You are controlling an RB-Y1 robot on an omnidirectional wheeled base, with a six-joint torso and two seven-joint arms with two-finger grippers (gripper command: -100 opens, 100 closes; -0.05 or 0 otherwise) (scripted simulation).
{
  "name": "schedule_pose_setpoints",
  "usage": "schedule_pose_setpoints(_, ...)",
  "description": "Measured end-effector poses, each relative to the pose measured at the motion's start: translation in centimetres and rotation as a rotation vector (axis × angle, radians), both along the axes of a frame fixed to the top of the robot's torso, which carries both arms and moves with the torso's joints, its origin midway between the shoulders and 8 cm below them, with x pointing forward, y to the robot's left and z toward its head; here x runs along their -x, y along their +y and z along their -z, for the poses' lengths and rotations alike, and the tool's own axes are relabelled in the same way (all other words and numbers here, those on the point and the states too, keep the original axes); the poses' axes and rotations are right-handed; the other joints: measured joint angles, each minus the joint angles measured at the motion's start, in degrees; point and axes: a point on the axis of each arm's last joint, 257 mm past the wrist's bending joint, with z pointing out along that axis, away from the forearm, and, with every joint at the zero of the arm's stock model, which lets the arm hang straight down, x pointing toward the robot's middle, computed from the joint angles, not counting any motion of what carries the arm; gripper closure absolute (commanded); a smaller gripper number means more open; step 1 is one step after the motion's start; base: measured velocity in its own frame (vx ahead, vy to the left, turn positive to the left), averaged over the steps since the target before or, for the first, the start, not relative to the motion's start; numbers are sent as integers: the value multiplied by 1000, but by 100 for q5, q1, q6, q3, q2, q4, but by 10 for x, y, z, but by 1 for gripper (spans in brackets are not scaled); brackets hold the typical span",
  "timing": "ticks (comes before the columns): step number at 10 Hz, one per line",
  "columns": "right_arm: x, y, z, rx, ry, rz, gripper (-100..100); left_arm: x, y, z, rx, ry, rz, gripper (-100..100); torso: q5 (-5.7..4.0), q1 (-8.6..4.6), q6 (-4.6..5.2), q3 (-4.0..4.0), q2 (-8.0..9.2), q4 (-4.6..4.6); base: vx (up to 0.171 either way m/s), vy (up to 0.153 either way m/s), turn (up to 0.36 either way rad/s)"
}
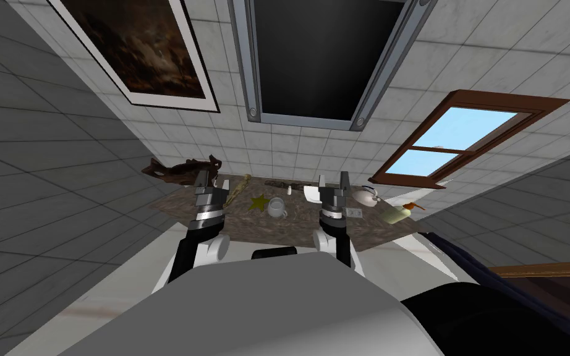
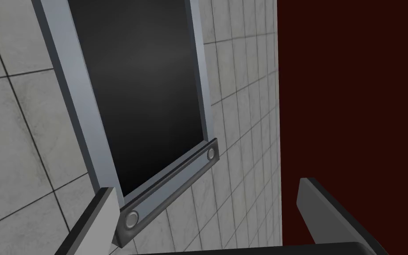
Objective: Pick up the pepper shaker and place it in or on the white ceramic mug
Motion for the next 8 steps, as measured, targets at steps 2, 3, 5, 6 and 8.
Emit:
schedule_pose_setpoints(2, 1, 10, 4, 55, 11, -18, -100, 0, 0, 0, 0, 0, 0, 0, -5, -24, 1, 13, 24, 5, -92, -72, -26)
schedule_pose_setpoints(3, -1, 16, 7, 92, 19, -28, -100, 0, 0, 0, 0, 0, 0, 0, -7, -32, 1, 22, 39, 8, -162, -77, -15)
schedule_pose_setpoints(5, 1, 27, 15, 155, 34, -43, -100, 0, 0, 0, 0, 0, 0, 0, -6, -25, 0, 28, 47, 12, -88, -54, -11)
schedule_pose_setpoints(6, 1, 32, 20, 193, 43, -51, -100, 0, 0, 0, 0, 0, 0, 0, -6, -24, 1, 20, 34, 8, -122, -78, -8)
schedule_pose_setpoints(8, 1, 43, 31, 267, 62, -65, -100, 0, 0, 0, 0, 0, 0, 0, -8, -32, 0, 25, 42, 10, -106, -77, 6)
